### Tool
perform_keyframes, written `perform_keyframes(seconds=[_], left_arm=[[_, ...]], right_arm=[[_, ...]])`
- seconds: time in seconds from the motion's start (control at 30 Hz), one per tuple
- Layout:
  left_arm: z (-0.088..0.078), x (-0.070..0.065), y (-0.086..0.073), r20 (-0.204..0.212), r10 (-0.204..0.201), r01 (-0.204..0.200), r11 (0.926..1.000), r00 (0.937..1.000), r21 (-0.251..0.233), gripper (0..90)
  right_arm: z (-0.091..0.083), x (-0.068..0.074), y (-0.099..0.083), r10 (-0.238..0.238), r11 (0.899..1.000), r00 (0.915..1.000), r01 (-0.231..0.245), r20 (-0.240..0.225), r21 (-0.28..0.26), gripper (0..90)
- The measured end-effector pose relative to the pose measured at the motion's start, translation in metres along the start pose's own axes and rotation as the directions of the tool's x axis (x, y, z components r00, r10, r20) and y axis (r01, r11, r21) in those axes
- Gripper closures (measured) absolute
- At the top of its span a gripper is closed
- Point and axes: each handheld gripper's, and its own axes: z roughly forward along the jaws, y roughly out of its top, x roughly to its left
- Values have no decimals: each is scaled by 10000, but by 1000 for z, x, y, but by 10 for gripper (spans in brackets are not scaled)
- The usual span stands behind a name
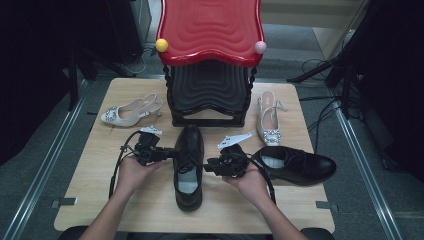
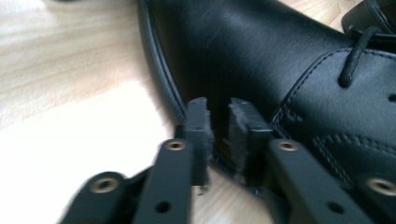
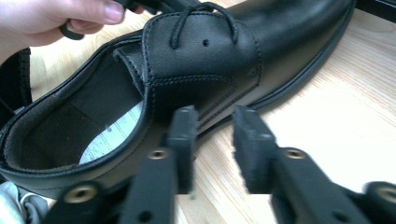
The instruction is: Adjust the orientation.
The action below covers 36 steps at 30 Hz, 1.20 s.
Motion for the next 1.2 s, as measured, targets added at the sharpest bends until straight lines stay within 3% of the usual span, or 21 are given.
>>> perform_keyframes(seconds=[0.07,0.1,0.13,0.17,0.4,0.47,0.57,0.8,1.07,1.2], left_arm=[[-4,0,0,28,-59,59,10000,10000,55,631],[-7,0,0,-14,-39,40,10000,10000,48,534],[-10,-1,-1,16,0,0,10000,10000,22,534],[-14,-1,-2,98,2,-3,10000,10000,23,467],[-32,-11,-10,375,367,-377,9989,9986,263,394],[-34,-12,-12,611,314,-329,9992,9976,239,385],[-37,-14,-13,618,366,-385,9988,9974,289,378],[-42,-16,-15,618,339,-357,9989,9975,291,369],[-39,-15,-12,687,456,-480,9983,9966,333,365],[-35,-17,-8,754,587,-616,9974,9954,379,364]], right_arm=[[-1,-1,0,-9,10000,10000,9,40,10,632],[-4,-2,0,-32,10000,9999,33,120,-9,577],[-4,-2,0,-32,10000,9999,33,120,-9,577],[-8,-4,1,-1,10000,9998,1,218,-21,551],[-25,-8,-1,110,9998,9991,-103,398,-184,553],[-31,-11,-1,153,9995,9986,-140,498,-275,546],[-37,-13,-1,184,9993,9982,-165,570,-331,554],[-56,-22,-2,479,9986,9978,-467,463,-261,769],[-67,-31,-7,765,9965,9948,-741,667,-377,844],[-79,-36,-12,980,9942,9903,-930,987,-532,874]])
